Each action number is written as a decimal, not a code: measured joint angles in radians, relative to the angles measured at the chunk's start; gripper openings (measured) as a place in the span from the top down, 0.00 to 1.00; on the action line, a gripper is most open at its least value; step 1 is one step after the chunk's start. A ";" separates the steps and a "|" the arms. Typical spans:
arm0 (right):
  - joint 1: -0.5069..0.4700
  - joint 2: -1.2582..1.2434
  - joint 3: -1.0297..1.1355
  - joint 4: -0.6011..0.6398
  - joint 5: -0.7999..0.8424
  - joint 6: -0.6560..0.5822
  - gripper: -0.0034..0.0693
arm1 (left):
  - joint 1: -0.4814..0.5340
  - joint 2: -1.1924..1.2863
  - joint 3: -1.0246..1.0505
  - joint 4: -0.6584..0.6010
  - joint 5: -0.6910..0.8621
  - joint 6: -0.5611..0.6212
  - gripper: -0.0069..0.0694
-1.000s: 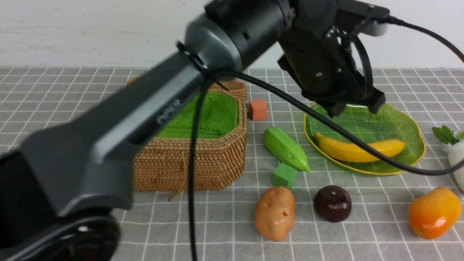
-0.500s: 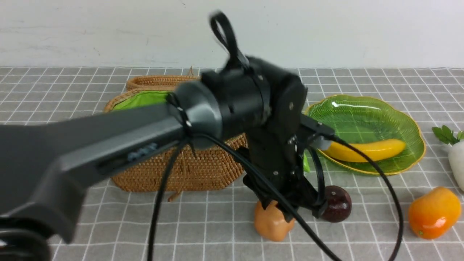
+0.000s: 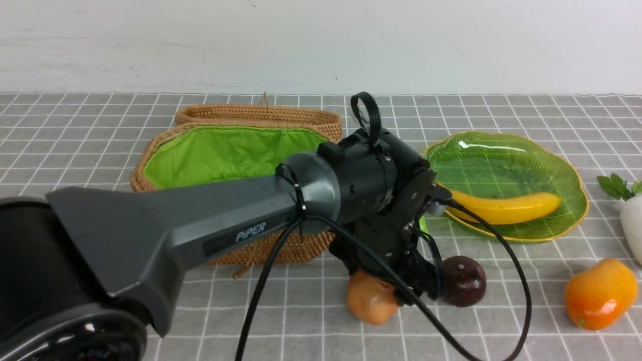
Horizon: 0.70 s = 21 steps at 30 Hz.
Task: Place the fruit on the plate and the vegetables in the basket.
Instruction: Grab a potato with your left arm and place it in the basket on the left
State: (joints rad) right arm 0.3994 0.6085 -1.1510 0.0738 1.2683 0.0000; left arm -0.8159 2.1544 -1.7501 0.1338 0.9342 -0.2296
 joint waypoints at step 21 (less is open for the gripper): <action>0.000 0.000 0.000 0.018 -0.003 0.000 0.83 | -0.001 -0.061 0.010 0.002 0.034 -0.002 0.15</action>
State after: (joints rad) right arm 0.3994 0.6085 -1.1510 0.0919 1.2657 0.0000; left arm -0.8172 2.0936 -1.7401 0.1361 0.9684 -0.2314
